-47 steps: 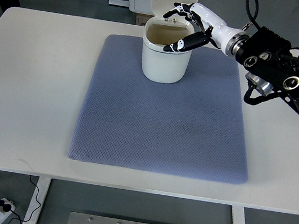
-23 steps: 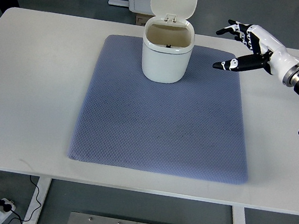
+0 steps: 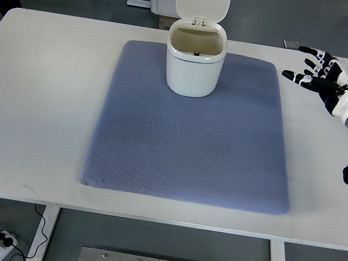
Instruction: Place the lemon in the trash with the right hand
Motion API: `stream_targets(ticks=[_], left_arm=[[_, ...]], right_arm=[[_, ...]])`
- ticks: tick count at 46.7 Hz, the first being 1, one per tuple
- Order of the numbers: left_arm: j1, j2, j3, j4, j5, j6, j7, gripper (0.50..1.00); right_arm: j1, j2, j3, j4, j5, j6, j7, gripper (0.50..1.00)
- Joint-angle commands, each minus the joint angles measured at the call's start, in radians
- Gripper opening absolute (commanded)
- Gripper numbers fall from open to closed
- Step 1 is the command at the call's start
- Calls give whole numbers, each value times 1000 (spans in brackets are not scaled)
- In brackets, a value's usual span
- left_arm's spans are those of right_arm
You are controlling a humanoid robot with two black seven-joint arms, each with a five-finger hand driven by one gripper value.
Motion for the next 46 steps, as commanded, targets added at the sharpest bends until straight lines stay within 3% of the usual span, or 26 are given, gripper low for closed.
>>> stream_targets(ticks=[1, 14, 22, 35, 46], left_arm=[[-1, 0, 0, 0, 0, 0, 0, 1000], [-1, 0, 0, 0, 0, 0, 0, 1000], [-1, 0, 0, 0, 0, 0, 0, 1000], [1, 0, 0, 0, 0, 0, 0, 1000], [1, 0, 0, 0, 0, 0, 0, 1000]], right_arm=[[-7, 51, 28, -65, 45, 3, -13, 1000], [-12, 288, 73, -401, 112, 38, -73, 1000], [-19, 372, 153, -553, 114, 92, -95, 1000], [-23, 375, 346, -594, 115, 107, -135, 1000], [-56, 384, 346, -605, 112, 113, -139, 1000]])
